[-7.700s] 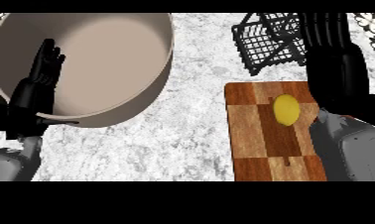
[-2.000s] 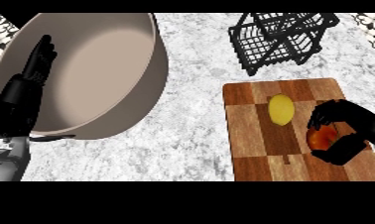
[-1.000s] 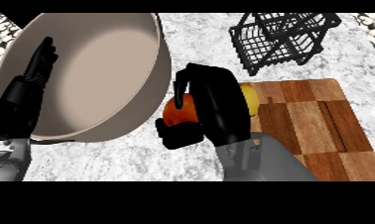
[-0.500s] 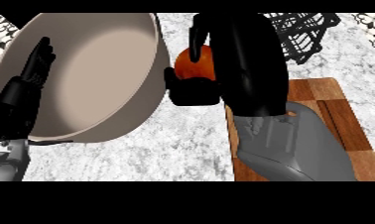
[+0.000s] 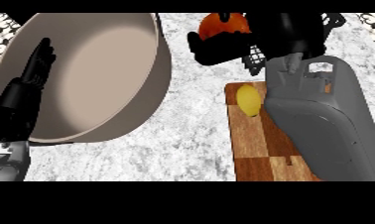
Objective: Pick the tomato from the cutting board and place it in the tiered basket
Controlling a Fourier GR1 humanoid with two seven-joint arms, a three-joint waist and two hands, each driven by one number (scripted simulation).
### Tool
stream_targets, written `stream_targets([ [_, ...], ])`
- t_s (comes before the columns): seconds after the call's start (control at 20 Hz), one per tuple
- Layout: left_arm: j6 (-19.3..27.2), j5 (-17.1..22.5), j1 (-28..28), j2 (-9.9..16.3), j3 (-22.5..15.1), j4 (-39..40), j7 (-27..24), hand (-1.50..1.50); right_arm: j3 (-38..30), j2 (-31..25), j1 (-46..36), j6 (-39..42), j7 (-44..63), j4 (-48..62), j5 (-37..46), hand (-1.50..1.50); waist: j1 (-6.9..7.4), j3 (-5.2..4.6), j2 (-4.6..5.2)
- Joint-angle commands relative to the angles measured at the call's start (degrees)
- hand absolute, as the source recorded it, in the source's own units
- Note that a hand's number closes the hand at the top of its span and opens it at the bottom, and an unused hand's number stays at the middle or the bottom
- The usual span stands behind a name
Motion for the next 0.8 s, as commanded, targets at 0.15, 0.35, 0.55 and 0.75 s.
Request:
stream_targets([
  [0.15, 0.2, -1.5, 1.5, -3.8, -2.1, 9.2, -3.0, 0.00, 0.3, -7.1, -2.4, 0.3, -8.1, 9.4, 5.3, 1.50, -0.41, -1.77, 1.61],
  [0.35, 0.6, -1.6, 0.6, -3.7, -1.0, 7.9, 0.1, 0.00, 0.8, -13.7, -3.4, 0.8, -11.1, 14.4, 10.5, 1.50, -0.62, -1.72, 1.38],
  [0.55, -0.6, -1.5, 0.1, -3.9, -0.8, 8.6, -1.3, 0.00, -0.3, -15.0, -3.4, -3.9, -16.8, 22.8, 12.3, 1.50, 0.31, -1.69, 1.75],
  [0.75, -1.3, -1.4, 0.7, -4.0, 0.1, 9.9, -2.4, 0.00, -4.1, -18.0, -4.3, -3.9, -23.5, 26.9, 9.2, 1.50, 0.04, -1.65, 1.29],
])
